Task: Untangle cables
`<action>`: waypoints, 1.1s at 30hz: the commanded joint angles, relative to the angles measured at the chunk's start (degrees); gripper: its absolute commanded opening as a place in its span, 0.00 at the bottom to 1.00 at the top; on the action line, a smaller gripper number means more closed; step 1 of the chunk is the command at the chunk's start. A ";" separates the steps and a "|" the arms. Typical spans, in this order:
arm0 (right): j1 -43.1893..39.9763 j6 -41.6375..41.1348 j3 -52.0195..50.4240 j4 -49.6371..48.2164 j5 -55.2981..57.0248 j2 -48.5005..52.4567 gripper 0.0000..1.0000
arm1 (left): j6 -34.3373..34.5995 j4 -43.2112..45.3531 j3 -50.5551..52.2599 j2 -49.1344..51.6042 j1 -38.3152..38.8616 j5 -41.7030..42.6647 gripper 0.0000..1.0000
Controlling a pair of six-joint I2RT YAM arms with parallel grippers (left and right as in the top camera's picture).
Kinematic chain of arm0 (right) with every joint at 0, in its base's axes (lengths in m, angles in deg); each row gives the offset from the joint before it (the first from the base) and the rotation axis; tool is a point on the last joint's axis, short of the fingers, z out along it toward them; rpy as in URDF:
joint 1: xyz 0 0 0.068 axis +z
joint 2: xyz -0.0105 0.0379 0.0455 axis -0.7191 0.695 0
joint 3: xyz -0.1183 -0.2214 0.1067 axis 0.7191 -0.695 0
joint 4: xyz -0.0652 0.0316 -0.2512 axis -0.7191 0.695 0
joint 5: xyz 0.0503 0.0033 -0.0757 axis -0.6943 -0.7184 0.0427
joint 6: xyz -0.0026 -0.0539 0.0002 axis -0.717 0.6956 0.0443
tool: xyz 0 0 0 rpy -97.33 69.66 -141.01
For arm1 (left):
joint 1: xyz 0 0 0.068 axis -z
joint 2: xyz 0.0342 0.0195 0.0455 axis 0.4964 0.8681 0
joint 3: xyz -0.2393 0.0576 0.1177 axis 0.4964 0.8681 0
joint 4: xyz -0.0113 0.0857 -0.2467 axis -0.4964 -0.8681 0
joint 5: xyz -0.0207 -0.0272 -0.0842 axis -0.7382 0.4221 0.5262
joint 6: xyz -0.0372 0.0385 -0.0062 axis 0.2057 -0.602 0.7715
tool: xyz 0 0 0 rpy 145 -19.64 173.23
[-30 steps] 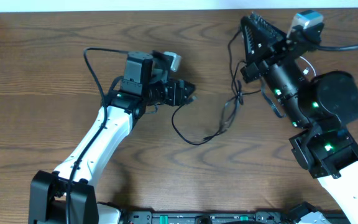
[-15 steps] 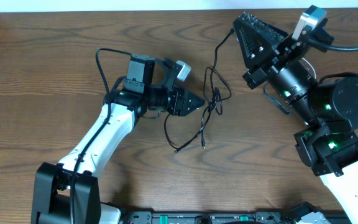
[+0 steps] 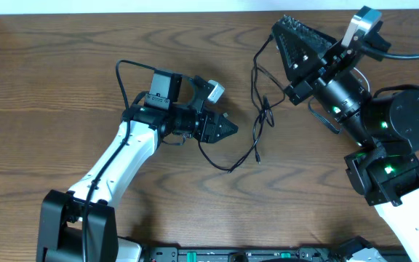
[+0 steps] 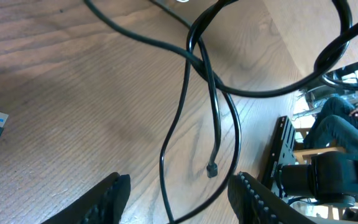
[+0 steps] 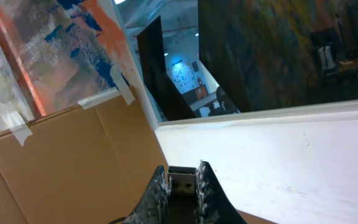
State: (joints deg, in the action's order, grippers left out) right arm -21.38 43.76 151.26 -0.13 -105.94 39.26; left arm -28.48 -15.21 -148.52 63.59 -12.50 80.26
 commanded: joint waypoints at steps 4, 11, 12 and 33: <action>-0.31 -0.85 0.46 -0.37 -0.37 -0.55 0.01 | -0.72 1.14 0.13 0.61 2.75 0.92 0.55; -0.31 -0.87 0.46 -0.39 -0.37 -0.55 0.01 | 0.72 1.14 0.13 1.86 5.07 -1.03 0.51; -0.28 -0.96 0.46 -0.39 -0.37 -0.55 0.01 | 0.79 1.14 0.13 2.45 5.33 -1.01 0.51; -1.95 -1.22 0.46 2.75 -0.55 -0.55 0.01 | 12.96 5.77 0.11 10.23 3.67 -12.72 0.07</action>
State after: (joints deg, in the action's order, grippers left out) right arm -21.64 42.90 151.26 1.37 -106.26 39.24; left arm -20.46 -7.34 -148.48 73.84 -5.12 76.83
